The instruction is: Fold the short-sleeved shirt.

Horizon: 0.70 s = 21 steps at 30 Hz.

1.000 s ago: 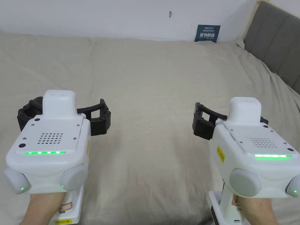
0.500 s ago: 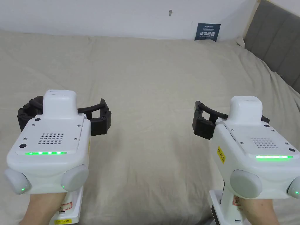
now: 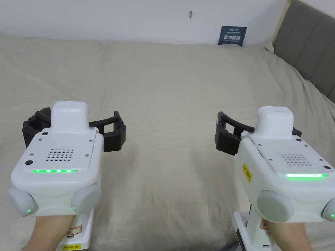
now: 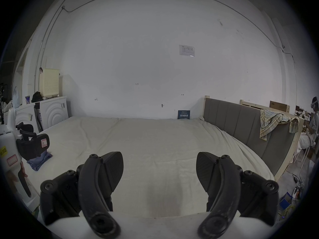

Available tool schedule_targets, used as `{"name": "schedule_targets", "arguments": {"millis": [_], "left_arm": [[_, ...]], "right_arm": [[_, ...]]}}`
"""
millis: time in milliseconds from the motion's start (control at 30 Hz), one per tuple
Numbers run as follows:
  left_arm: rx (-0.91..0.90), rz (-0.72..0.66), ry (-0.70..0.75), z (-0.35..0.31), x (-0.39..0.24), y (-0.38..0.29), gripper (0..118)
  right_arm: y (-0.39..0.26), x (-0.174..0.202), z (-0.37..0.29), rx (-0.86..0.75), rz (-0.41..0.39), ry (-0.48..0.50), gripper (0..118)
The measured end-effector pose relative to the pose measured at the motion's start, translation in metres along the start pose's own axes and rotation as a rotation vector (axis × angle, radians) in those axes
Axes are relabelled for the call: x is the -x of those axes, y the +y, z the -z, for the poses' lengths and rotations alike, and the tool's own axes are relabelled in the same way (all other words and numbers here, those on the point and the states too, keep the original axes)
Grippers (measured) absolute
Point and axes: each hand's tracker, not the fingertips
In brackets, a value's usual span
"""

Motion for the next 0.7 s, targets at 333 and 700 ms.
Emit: {"name": "schedule_targets", "arguments": {"millis": [333, 700], "left_arm": [[-0.002, 0.009, 0.001, -0.0014, -0.001, -0.0016, 118], [-0.007, 0.013, 0.003, -0.0026, -0.0026, -0.0005, 118]], "right_arm": [[0.0004, 0.0012, -0.0012, -0.001, -0.005, 0.004, 90], [0.0014, 0.0007, -0.0027, -0.005, -0.007, 0.006, 90]]}}
